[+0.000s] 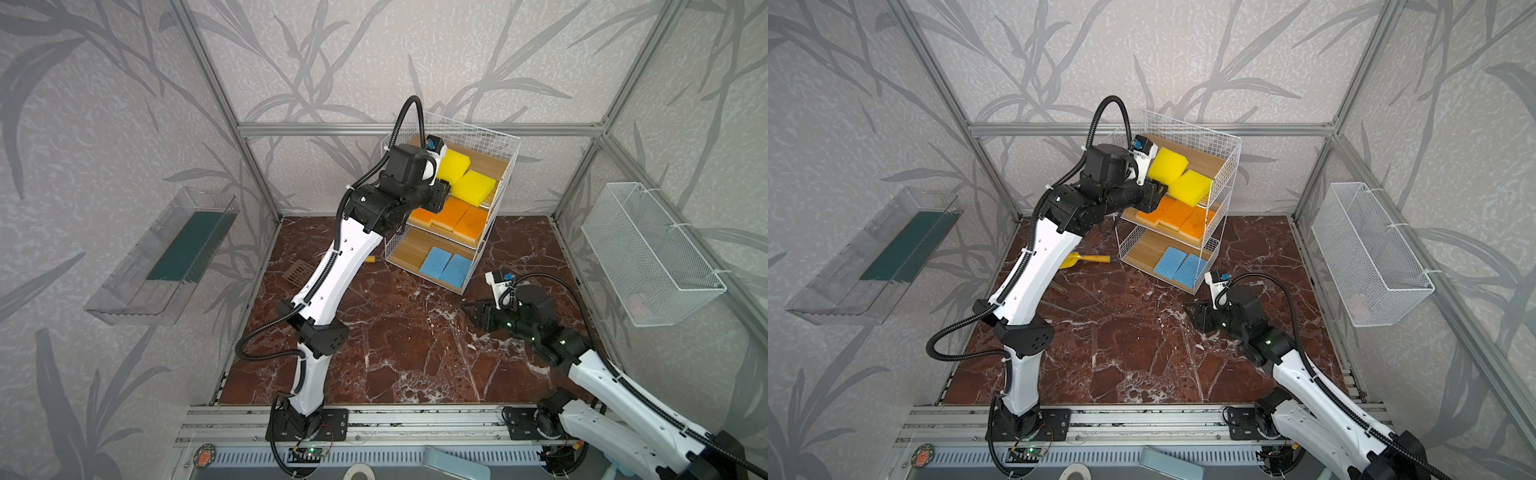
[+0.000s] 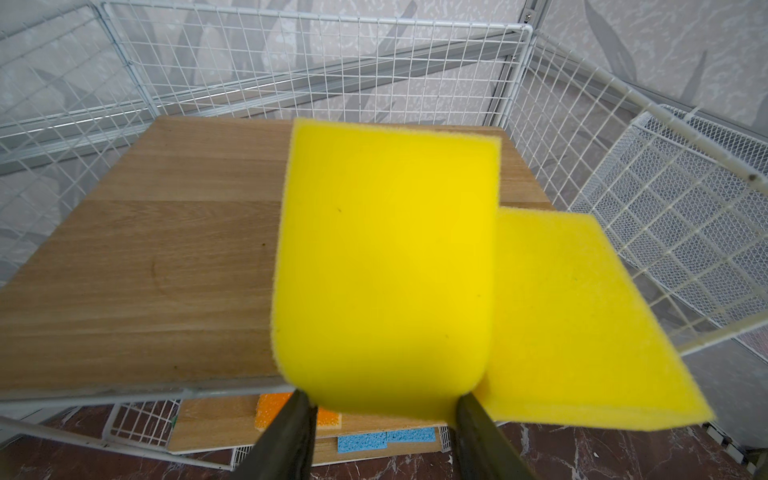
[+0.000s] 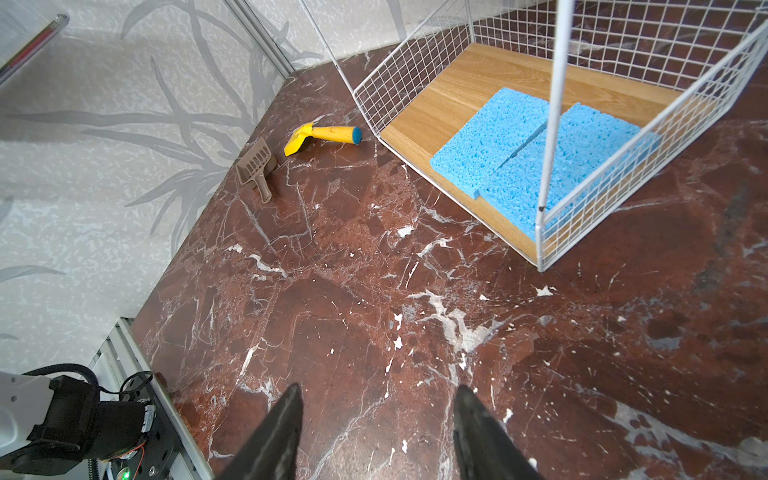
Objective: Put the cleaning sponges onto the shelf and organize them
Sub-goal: 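Lower the bright yellow sponge onto the top shelf beside the other sponge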
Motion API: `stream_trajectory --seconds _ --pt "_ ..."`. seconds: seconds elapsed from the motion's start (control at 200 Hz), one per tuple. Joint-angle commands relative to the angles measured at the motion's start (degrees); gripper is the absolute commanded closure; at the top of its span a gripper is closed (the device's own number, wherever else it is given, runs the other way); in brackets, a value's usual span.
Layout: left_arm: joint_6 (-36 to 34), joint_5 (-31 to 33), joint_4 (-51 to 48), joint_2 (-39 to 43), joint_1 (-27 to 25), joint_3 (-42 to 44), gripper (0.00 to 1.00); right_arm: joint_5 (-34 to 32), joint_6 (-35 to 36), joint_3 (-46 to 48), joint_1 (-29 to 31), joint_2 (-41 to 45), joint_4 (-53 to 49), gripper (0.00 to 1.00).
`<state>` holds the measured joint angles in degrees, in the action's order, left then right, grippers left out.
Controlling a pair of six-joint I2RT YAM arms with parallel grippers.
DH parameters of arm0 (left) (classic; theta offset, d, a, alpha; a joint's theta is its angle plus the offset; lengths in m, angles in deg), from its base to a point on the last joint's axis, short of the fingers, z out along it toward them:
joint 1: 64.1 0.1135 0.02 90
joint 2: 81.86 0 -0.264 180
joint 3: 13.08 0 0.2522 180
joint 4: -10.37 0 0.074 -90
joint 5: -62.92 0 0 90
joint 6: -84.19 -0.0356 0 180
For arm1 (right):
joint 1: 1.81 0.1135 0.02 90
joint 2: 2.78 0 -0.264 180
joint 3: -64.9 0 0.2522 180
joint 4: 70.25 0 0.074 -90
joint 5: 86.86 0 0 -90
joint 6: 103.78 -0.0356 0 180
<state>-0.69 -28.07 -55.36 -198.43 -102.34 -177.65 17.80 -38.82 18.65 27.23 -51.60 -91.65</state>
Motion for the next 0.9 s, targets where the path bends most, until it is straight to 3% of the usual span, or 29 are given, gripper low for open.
stream_trajectory --seconds 0.0,0.13,0.45,0.895 --pt "-0.62 2.18 -2.44 1.1 0.62 -1.48 0.49 0.8 0.01 0.59 -0.21 0.66 0.5 0.43" --pt "-0.91 1.99 -2.57 1.28 0.23 -0.98 0.48 1.35 -0.28 0.59 -0.22 -0.29 1.09 0.43" --pt "-0.6 0.97 -1.83 0.47 -0.43 -0.9 0.22 1.11 0.16 0.47 -0.23 -0.55 0.65 0.43" --pt "-0.16 1.45 -1.43 2.29 -0.48 -0.57 0.14 1.34 -0.04 0.67 -0.21 -0.94 0.89 0.43"
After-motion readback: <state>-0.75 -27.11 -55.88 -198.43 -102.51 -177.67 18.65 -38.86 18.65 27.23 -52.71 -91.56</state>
